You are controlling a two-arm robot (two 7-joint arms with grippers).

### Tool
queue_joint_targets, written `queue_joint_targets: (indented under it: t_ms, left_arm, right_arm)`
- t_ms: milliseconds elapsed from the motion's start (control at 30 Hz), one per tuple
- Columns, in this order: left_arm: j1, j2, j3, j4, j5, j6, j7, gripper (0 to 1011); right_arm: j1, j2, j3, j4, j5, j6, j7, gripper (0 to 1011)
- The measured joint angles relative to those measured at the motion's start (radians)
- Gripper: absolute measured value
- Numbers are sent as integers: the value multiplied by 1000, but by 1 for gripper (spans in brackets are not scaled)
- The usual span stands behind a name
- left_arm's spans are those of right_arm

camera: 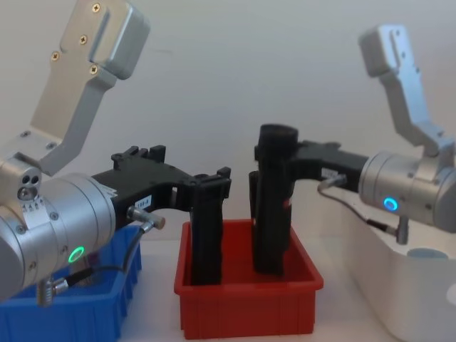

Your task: Pick the cotton swabs from the blue box and place them into the white box.

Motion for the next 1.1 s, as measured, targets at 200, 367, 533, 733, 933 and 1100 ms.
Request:
queue_joint_targets:
  t_ms: [200,367,533,733,933,1100]
  left_arm:
    - [0,0,0,0,0,0,0,1004]
    - [0,0,0,0,0,0,0,1004]
    - [0,0,0,0,0,0,0,1004]
    - [0,0,0,0,0,0,0,1004]
    - [0,0,0,0,0,0,0,1004]
    - [0,0,0,0,0,0,0,1004]
  right_arm:
    - [-67,32,13,-159,10,37,-56,486]
    - [-120,63,28,-284,16,68,-109,486]
    - [-167,95,46,-386,17,97,-163,486]
    - [-206,125,65,-461,20,123,-208,486]
    - [-240,153,83,-519,21,151,-243,486]
    - [-259,166,92,-543,21,167,-260,486]
